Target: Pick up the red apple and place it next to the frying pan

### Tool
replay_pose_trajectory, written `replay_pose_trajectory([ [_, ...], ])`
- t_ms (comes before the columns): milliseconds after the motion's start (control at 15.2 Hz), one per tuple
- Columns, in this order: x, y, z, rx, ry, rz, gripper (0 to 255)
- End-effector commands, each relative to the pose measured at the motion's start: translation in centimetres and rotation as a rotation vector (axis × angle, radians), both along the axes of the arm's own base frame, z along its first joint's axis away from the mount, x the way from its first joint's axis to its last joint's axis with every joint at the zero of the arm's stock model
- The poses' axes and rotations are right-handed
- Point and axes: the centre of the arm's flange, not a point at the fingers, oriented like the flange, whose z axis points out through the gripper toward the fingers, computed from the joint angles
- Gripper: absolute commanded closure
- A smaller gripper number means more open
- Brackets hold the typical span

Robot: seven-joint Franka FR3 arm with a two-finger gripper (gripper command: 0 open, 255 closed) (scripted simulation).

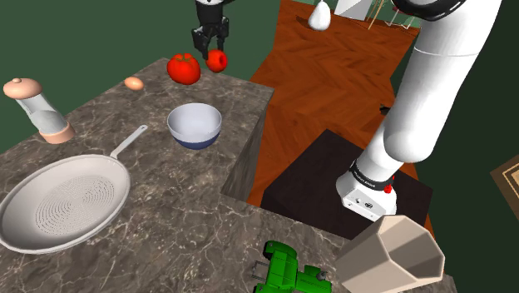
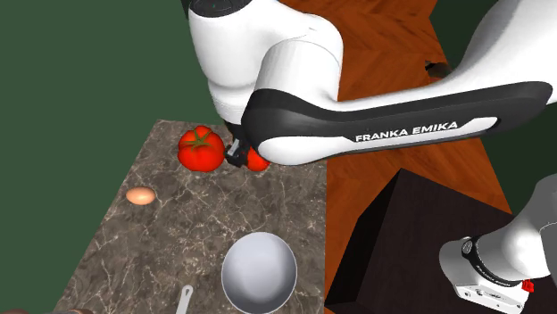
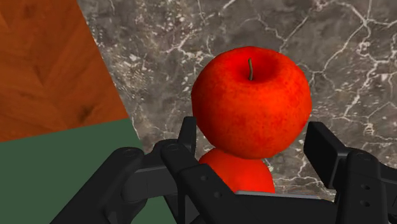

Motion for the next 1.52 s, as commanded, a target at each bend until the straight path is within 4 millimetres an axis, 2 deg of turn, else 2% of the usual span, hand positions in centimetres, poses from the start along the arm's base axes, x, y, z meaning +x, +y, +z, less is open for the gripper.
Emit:
replay_pose_trajectory([
  [0, 0.2, 2.6, -0.1, 0.0, 0.0, -0.001, 255],
  [858, 1.2, 19.8, 0.0, 0.0, 0.0, -0.001, 255],
  [924, 1.3, 21.6, 0.0, 0.0, 0.0, -0.001, 255],
  [1452, 1.3, 21.6, -4.2, 0.0, 0.0, -0.001, 255],
])
